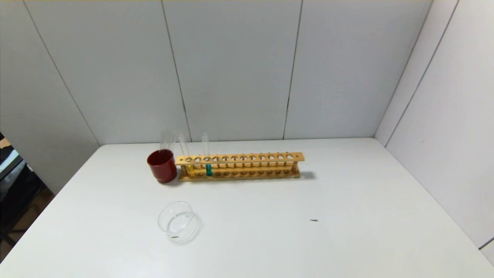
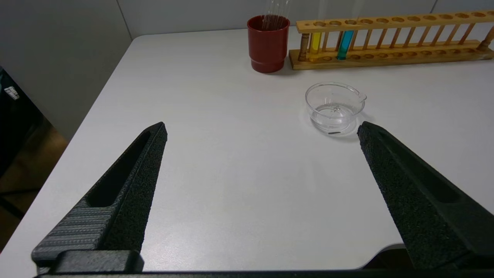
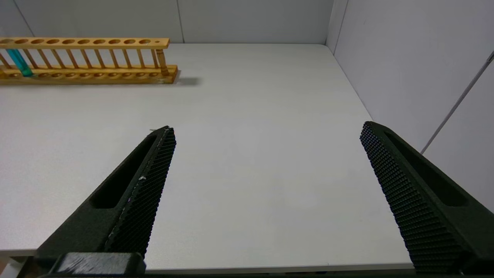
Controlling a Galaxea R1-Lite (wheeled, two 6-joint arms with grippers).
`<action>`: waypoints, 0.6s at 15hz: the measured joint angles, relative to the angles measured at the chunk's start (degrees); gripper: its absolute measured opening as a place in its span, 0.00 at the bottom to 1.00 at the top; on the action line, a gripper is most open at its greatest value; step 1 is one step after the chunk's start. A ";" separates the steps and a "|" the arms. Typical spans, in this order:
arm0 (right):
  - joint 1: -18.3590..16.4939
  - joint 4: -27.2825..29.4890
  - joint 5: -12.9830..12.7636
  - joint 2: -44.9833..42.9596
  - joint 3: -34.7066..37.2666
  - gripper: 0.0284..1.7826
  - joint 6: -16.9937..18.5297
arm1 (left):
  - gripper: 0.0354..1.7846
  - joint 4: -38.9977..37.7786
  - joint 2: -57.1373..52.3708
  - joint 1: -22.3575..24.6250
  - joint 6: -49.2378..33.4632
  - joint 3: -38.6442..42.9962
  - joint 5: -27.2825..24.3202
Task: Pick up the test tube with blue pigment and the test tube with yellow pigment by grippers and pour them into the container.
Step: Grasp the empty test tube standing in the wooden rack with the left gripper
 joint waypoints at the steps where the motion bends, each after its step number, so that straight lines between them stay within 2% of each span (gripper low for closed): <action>1: 0.00 0.00 0.00 0.00 0.00 0.98 0.00 | 0.97 -0.04 0.00 0.00 -0.02 0.00 0.02; 9: 0.00 0.00 0.00 0.00 0.00 0.98 0.00 | 0.97 -0.26 0.00 -0.12 1.27 -0.55 -0.60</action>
